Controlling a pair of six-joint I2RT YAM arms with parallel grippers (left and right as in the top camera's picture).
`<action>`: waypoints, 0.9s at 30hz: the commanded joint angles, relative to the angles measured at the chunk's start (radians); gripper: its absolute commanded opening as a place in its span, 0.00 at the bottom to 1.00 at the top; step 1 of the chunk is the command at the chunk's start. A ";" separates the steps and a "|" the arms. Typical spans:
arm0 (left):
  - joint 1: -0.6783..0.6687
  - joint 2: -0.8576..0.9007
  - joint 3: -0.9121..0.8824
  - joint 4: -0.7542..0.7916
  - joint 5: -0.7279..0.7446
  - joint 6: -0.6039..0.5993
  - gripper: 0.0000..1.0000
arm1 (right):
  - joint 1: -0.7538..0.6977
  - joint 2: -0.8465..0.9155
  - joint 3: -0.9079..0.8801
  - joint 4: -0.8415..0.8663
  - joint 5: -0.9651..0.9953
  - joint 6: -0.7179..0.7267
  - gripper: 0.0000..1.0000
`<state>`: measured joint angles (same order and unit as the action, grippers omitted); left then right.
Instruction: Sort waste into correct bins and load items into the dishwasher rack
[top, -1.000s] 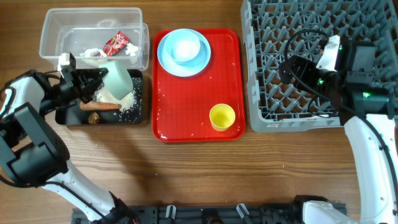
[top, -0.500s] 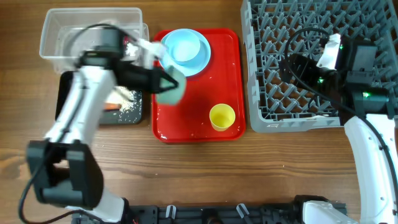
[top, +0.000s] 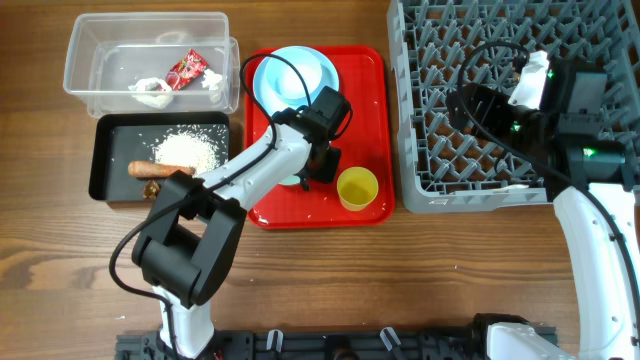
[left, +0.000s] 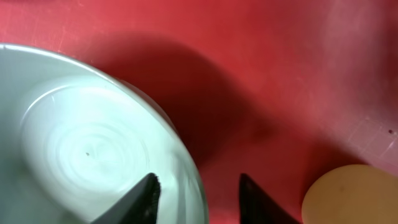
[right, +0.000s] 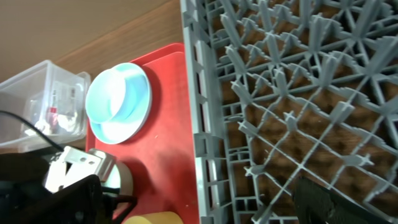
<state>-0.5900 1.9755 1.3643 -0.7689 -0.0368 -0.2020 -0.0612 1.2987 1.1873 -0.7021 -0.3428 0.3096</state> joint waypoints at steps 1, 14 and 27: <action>0.005 0.005 0.006 -0.008 0.019 -0.024 0.74 | 0.006 0.008 0.015 0.006 -0.067 -0.054 1.00; 0.318 -0.521 0.121 -0.158 0.039 -0.048 1.00 | 0.426 0.023 0.141 0.012 0.223 0.040 1.00; 0.575 -0.518 0.121 -0.193 0.039 -0.076 1.00 | 0.682 0.612 0.141 0.177 0.231 0.355 0.54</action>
<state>-0.0227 1.4460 1.4731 -0.9642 -0.0021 -0.2687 0.6285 1.8660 1.3121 -0.5465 -0.0834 0.6014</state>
